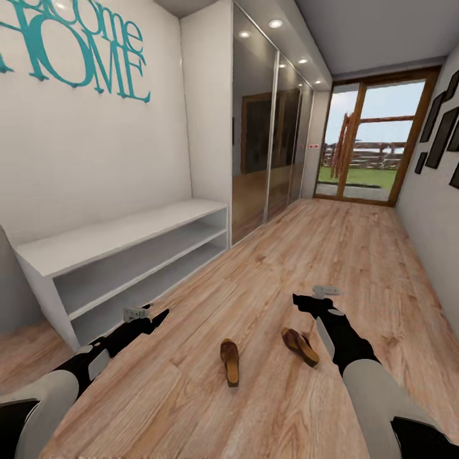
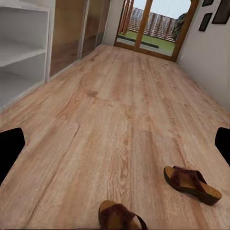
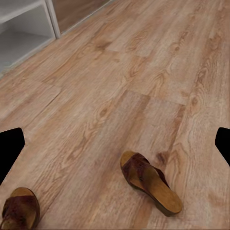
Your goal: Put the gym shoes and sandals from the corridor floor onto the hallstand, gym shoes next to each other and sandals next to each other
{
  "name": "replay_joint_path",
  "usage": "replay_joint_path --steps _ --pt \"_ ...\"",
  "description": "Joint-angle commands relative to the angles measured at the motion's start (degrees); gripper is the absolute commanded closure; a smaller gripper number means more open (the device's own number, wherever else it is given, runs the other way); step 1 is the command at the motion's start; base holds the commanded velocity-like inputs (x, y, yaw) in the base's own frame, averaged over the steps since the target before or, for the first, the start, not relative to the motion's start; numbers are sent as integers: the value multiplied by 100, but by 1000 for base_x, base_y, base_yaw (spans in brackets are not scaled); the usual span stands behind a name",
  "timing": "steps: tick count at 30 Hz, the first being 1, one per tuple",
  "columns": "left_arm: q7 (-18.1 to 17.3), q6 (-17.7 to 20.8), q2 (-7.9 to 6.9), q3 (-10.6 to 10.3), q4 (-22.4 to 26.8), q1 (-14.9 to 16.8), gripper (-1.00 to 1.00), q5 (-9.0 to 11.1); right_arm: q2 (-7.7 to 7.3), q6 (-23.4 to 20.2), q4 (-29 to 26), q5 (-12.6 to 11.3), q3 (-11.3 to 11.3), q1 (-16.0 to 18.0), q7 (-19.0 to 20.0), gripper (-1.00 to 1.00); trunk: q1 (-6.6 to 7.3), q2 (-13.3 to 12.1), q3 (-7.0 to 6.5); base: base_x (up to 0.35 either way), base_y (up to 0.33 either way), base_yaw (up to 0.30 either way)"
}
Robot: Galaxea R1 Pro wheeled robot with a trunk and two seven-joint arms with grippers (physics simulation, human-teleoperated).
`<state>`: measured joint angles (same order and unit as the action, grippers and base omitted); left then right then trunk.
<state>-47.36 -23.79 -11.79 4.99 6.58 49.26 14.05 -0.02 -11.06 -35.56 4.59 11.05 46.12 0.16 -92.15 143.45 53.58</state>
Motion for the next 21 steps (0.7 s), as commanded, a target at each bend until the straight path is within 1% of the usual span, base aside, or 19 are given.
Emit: replay_joint_path --steps 1,5,8,21 --pt "-28 -12 2 46 -8 5 -100 -25 2 -37 -12 47 11 2 2 -100 1 3 6 0 206 291" --pt "-28 -12 -1 45 -8 5 -100 -25 2 -37 -12 47 11 2 2 -100 1 3 6 0 262 291" --pt "-28 -12 1 45 -8 5 -100 -25 1 -37 -12 47 11 2 2 -100 1 3 6 0 146 291" --pt "-28 -12 2 45 -8 5 -100 -25 2 -37 -12 43 11 2 2 -100 1 3 6 0 15 290"
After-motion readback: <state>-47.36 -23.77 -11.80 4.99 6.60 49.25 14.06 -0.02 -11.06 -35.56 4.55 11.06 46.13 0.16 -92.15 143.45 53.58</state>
